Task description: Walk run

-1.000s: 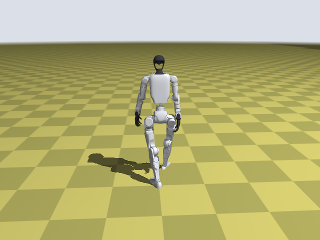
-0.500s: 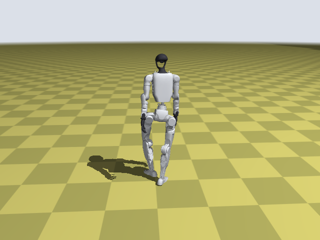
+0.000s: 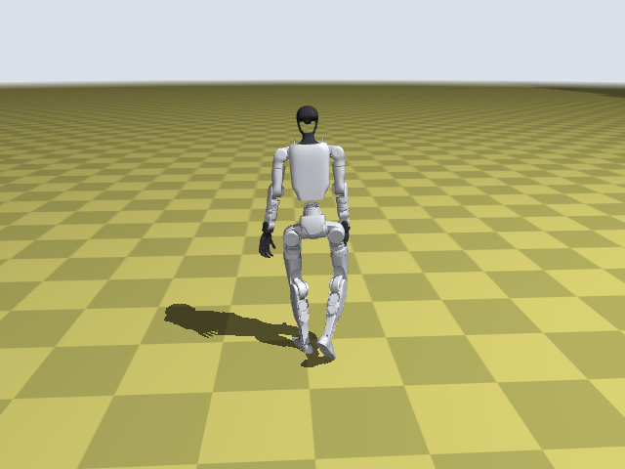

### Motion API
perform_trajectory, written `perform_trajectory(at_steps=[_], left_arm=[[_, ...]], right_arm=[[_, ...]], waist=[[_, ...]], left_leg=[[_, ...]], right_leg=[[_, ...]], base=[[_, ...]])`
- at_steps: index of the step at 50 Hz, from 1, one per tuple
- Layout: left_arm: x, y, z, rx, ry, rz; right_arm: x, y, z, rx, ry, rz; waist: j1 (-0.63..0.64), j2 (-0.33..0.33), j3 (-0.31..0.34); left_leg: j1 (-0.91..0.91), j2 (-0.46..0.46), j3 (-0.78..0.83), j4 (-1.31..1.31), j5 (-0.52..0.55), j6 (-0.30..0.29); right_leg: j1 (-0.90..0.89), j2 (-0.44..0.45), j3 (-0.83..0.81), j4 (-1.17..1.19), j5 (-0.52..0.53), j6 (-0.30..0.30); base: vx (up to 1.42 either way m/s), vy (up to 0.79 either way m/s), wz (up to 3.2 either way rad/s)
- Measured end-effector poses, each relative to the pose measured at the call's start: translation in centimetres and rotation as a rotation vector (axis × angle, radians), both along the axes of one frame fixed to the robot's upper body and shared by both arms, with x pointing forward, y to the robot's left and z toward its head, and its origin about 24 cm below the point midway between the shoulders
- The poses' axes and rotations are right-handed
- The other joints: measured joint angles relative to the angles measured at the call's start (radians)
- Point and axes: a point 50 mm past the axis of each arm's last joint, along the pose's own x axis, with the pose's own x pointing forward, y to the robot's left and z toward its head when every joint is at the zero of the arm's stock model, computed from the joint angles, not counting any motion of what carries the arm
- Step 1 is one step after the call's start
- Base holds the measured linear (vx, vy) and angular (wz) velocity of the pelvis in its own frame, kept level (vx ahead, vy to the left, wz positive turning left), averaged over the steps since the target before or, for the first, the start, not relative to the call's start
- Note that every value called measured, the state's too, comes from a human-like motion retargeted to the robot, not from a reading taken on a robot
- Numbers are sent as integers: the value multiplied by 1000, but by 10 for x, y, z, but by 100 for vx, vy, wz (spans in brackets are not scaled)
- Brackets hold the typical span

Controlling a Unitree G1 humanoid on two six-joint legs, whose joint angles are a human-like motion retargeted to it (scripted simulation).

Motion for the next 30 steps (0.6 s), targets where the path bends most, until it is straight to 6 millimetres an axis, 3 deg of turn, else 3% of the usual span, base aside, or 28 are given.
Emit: perform_trajectory(at_steps=[3, 7, 11, 15, 17, 20, 23, 27, 30], left_arm=[[30, 12, 6, 21, -16, -37], [73, 16, 15, -39, -60, -36], [116, 13, 27, -98, -214, -20], [136, 5, 33, -153, -343, -2], [136, 0, 31, -185, -344, 3], [118, -6, 24, -217, -248, 26], [95, -19, 14, -252, -210, 88], [58, -31, 2, -244, -177, 188], [39, -28, -2, -191, -117, 180]], right_arm=[[-19, 8, -2, 46, 52, -51], [-44, 22, -2, 97, 121, -125], [-60, 34, -2, 149, 188, -154], [-67, 33, -1, 170, 241, -100], [-65, 30, -1, 177, 248, -51], [-66, 22, -1, 183, 256, 6], [-62, 15, -1, 158, 256, -14], [-51, 7, -2, 131, 232, -18], [-36, 0, -2, 113, 195, 34]], waist=[[-48, -33, -1], [-81, -81, 8], [-130, -114, 24], [-149, -114, 19], [-153, -115, 12], [-165, -114, -9], [-163, -115, -24], [-118, -197, -43], [-103, -285, -50]], left_leg=[[46, -56, -3, -48, -11, -7], [113, -125, -24, -86, -43, -8], [194, -167, -60, -113, -78, -28], [256, -170, -75, -108, -130, -44], [277, -177, -91, -90, -155, -44], [316, -184, -120, -53, -140, -54], [318, -170, -113, 38, 14, -73], [234, -199, -35, 292, 263, -48], [138, -168, 80, 523, 200, 11]], right_leg=[[-119, -42, -37, -38, -101, -2], [-199, -99, -158, -293, -192, -90], [-287, -49, -56, -568, -196, -147], [-317, -28, -51, -638, -195, -157], [-308, -52, -108, -583, -182, -219], [-287, -70, -127, -525, -138, -294], [-252, -90, -83, -469, -225, -282], [-123, -162, -122, -559, -255, -247], [-76, -245, -111, -577, -287, -209]], base=[[54, -3, 71], [52, -11, 65], [59, -13, 86], [60, -12, 35], [70, -10, 16], [85, -14, 39], [85, -17, 52], [68, -16, 7], [61, -20, 62]])
